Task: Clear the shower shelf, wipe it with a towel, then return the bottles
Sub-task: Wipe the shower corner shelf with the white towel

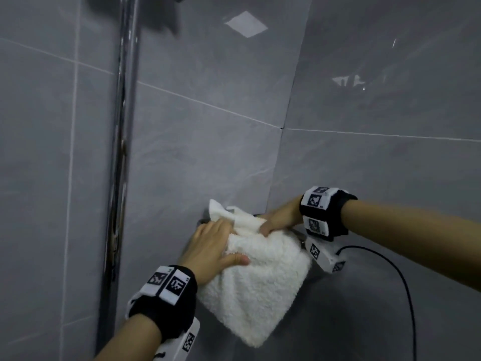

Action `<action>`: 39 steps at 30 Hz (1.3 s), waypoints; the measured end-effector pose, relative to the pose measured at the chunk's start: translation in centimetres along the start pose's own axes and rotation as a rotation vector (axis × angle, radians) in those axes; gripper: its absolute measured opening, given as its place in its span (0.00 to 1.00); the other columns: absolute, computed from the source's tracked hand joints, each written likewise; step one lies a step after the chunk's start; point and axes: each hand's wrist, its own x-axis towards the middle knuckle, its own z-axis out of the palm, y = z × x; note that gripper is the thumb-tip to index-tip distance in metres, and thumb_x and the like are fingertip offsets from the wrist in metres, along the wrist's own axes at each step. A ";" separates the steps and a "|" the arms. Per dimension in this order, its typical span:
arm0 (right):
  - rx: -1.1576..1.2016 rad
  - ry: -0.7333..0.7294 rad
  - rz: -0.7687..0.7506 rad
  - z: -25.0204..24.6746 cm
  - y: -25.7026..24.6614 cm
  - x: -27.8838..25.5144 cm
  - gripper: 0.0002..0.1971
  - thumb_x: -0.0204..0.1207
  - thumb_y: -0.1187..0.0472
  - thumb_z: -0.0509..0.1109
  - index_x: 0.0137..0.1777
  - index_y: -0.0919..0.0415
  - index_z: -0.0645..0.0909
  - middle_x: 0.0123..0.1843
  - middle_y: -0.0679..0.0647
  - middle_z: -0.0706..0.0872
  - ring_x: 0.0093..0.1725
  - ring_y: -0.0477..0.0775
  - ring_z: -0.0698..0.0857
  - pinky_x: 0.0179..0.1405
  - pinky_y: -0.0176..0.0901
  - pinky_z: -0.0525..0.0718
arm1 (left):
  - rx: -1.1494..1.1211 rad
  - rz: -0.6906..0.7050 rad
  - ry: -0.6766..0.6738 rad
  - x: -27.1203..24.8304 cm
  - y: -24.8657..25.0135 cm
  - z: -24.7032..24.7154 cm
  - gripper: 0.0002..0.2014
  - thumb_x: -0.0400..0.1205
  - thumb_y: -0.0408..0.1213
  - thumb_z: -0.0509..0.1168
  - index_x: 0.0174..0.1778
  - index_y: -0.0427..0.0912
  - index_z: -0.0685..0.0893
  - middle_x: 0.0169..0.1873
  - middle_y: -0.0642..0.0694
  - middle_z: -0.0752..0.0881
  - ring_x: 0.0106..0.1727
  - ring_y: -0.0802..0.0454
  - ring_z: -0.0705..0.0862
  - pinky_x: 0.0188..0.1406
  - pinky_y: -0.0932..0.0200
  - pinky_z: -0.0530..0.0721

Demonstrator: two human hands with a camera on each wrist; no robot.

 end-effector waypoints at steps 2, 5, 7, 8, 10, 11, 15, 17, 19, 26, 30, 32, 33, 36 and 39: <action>0.011 -0.083 0.124 0.9 0.1 0.7 0.27 0.79 0.59 0.62 0.77 0.64 0.68 0.71 0.66 0.79 0.58 0.62 0.82 0.59 0.51 0.79 | 0.024 -0.008 -0.016 0.1 -0.1 0.0 0.27 0.66 0.70 0.62 0.47 0.54 0.64 0.46 0.57 0.69 0.49 0.55 0.66 0.48 0.59 0.58; -0.037 -0.127 0.156 0.5 -0.2 0.9 0.25 0.80 0.58 0.62 0.76 0.68 0.70 0.73 0.68 0.77 0.70 0.67 0.78 0.72 0.54 0.76 | 0.022 0.013 -0.011 0.1 -0.2 -0.2 0.26 0.68 0.68 0.63 0.46 0.54 0.64 0.45 0.57 0.68 0.47 0.56 0.64 0.47 0.61 0.56; -0.040 -0.133 0.159 0.2 -0.5 0.3 0.23 0.81 0.60 0.63 0.73 0.69 0.72 0.72 0.65 0.79 0.66 0.64 0.81 0.69 0.55 0.79 | 0.022 0.023 -0.009 0.1 -0.3 -0.3 0.25 0.68 0.67 0.64 0.46 0.53 0.65 0.44 0.57 0.69 0.47 0.56 0.64 0.46 0.61 0.56; -0.042 -0.126 0.156 -0.1 -0.4 0.0 0.21 0.81 0.61 0.63 0.71 0.70 0.74 0.69 0.65 0.81 0.62 0.61 0.82 0.65 0.53 0.79 | 0.028 0.023 -0.009 0.1 -0.4 -0.4 0.25 0.68 0.68 0.64 0.46 0.53 0.66 0.44 0.57 0.69 0.47 0.56 0.65 0.47 0.61 0.56; -0.019 -0.094 0.179 -0.4 0.0 -0.5 0.15 0.79 0.64 0.62 0.63 0.69 0.79 0.59 0.64 0.83 0.54 0.59 0.81 0.64 0.51 0.78 | 0.043 0.017 -0.014 0.1 -0.4 -0.4 0.25 0.68 0.68 0.63 0.46 0.52 0.66 0.45 0.57 0.70 0.48 0.55 0.67 0.49 0.61 0.58; 0.010 -0.081 0.202 -0.6 0.3 -0.6 0.11 0.77 0.65 0.62 0.54 0.68 0.82 0.53 0.63 0.84 0.50 0.59 0.81 0.62 0.51 0.78 | 0.047 0.014 -0.016 0.1 -0.3 -0.4 0.26 0.68 0.69 0.62 0.46 0.52 0.66 0.45 0.56 0.70 0.48 0.54 0.67 0.49 0.61 0.58; -0.060 -0.027 0.132 -2.6 -1.0 -1.5 0.09 0.73 0.70 0.62 0.43 0.73 0.83 0.44 0.67 0.84 0.42 0.61 0.81 0.44 0.44 0.79 | 0.033 0.027 0.003 0.0 -0.1 -0.3 0.25 0.68 0.68 0.63 0.46 0.53 0.65 0.45 0.56 0.69 0.47 0.56 0.64 0.47 0.61 0.56; -0.188 0.047 -0.005 -3.9 -2.3 -1.8 0.14 0.76 0.69 0.65 0.60 0.72 0.81 0.62 0.69 0.83 0.54 0.60 0.81 0.50 0.44 0.80 | 0.019 0.032 0.012 0.0 -0.1 -0.4 0.25 0.69 0.68 0.64 0.47 0.54 0.64 0.45 0.56 0.69 0.48 0.56 0.64 0.47 0.62 0.56; -0.409 0.107 -0.121 -4.5 -2.9 -2.0 0.26 0.78 0.63 0.68 0.76 0.57 0.71 0.78 0.59 0.70 0.72 0.56 0.73 0.68 0.45 0.73 | 0.010 0.034 0.006 0.0 -0.1 -0.4 0.26 0.69 0.68 0.63 0.48 0.53 0.64 0.46 0.56 0.69 0.48 0.56 0.64 0.49 0.62 0.56; -0.290 -0.152 0.081 -0.5 -0.9 2.1 0.22 0.82 0.62 0.60 0.76 0.67 0.69 0.77 0.68 0.71 0.65 0.57 0.77 0.76 0.56 0.70 | 0.069 0.026 -0.018 0.1 -0.3 -0.4 0.26 0.69 0.68 0.63 0.47 0.52 0.64 0.46 0.56 0.67 0.47 0.57 0.61 0.47 0.61 0.55; -0.203 -0.038 0.300 -1.2 0.1 1.8 0.24 0.79 0.56 0.59 0.74 0.63 0.72 0.76 0.63 0.74 0.69 0.59 0.79 0.64 0.50 0.77 | 0.082 0.020 -0.052 0.3 -0.5 -0.4 0.26 0.69 0.69 0.62 0.47 0.52 0.64 0.46 0.55 0.69 0.50 0.55 0.66 0.48 0.60 0.56; -0.196 -0.021 0.332 -1.2 0.3 1.4 0.26 0.79 0.51 0.59 0.75 0.60 0.71 0.76 0.61 0.75 0.73 0.59 0.76 0.65 0.52 0.77 | 0.067 0.012 -0.054 0.3 -0.7 -0.4 0.26 0.69 0.69 0.61 0.47 0.52 0.65 0.46 0.55 0.70 0.50 0.55 0.66 0.47 0.60 0.56; -0.194 -0.001 0.350 -1.1 0.5 0.8 0.26 0.79 0.47 0.59 0.74 0.58 0.71 0.75 0.59 0.76 0.71 0.59 0.77 0.64 0.52 0.77 | 0.065 0.015 -0.051 0.4 -0.5 -0.3 0.26 0.69 0.70 0.61 0.47 0.53 0.65 0.46 0.56 0.70 0.49 0.56 0.66 0.47 0.59 0.56; -0.133 0.010 0.382 -0.8 0.9 0.5 0.22 0.79 0.42 0.59 0.64 0.57 0.74 0.58 0.54 0.81 0.51 0.53 0.81 0.49 0.42 0.81 | 0.078 0.018 -0.039 0.3 -0.7 -0.3 0.27 0.68 0.71 0.60 0.46 0.53 0.65 0.45 0.56 0.70 0.48 0.55 0.67 0.46 0.60 0.56; -0.090 -0.015 0.373 -1.1 1.5 -0.8 0.15 0.79 0.45 0.60 0.44 0.56 0.78 0.43 0.54 0.81 0.38 0.51 0.80 0.36 0.39 0.79 | 0.106 0.033 -0.034 0.3 -0.7 -0.2 0.28 0.67 0.72 0.59 0.47 0.52 0.66 0.45 0.55 0.70 0.48 0.54 0.67 0.47 0.60 0.57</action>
